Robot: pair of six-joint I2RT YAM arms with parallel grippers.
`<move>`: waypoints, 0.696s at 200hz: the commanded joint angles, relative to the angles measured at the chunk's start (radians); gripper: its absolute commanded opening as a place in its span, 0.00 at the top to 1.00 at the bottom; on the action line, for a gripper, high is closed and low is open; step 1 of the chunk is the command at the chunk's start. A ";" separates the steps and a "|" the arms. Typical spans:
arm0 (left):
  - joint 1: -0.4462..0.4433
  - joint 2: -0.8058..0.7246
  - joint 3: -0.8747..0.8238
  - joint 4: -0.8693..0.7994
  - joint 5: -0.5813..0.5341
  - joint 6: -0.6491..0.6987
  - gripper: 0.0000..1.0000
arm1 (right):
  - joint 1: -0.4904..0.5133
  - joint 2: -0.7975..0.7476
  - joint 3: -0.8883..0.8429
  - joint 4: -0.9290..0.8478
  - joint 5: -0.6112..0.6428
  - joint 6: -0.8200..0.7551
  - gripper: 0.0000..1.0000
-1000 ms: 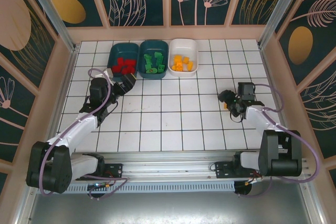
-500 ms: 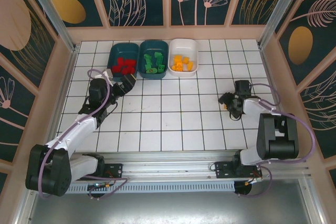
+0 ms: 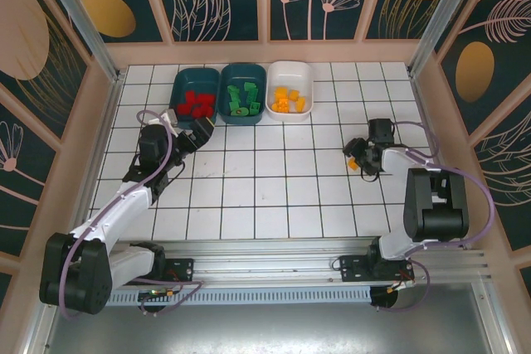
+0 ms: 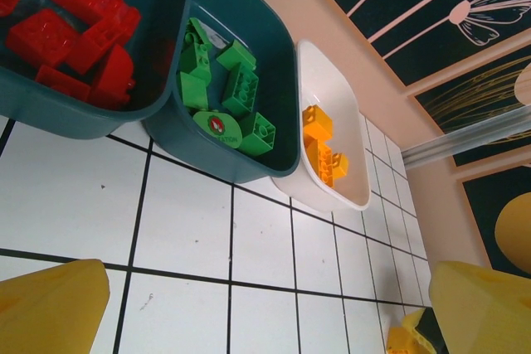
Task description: Sort the legos into containers by color
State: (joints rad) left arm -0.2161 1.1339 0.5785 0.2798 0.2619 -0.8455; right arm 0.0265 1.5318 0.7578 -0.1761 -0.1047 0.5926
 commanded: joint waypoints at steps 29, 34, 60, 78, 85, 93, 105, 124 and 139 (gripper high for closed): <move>-0.003 0.004 0.002 -0.006 0.001 0.025 0.02 | 0.027 0.048 0.026 -0.014 0.080 -0.074 0.39; -0.003 0.004 0.002 -0.008 0.000 0.025 0.02 | 0.034 0.050 0.026 -0.020 0.087 -0.078 0.39; -0.003 0.006 -0.001 -0.008 0.000 0.025 0.02 | 0.073 0.054 0.023 -0.037 0.133 -0.093 0.42; -0.003 0.009 0.000 -0.006 0.004 0.023 0.01 | 0.095 0.055 0.021 -0.041 0.162 -0.098 0.46; -0.003 0.009 0.000 -0.005 0.004 0.023 0.01 | 0.099 0.057 0.024 -0.043 0.170 -0.100 0.49; -0.003 0.009 -0.001 -0.006 0.004 0.023 0.01 | 0.104 0.059 0.025 -0.043 0.174 -0.102 0.54; -0.003 0.007 -0.001 -0.005 0.005 0.023 0.01 | 0.108 0.059 0.029 -0.043 0.179 -0.103 0.60; -0.003 0.004 -0.002 -0.008 0.005 0.025 0.01 | 0.119 0.055 0.041 -0.049 0.190 -0.103 0.67; -0.002 0.003 -0.004 -0.014 0.003 0.027 0.01 | 0.133 0.045 0.049 -0.051 0.204 -0.102 0.69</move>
State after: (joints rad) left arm -0.2161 1.1370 0.5785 0.2790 0.2619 -0.8394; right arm 0.1360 1.5764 0.7792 -0.1913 0.0448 0.4976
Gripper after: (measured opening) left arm 0.985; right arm 0.346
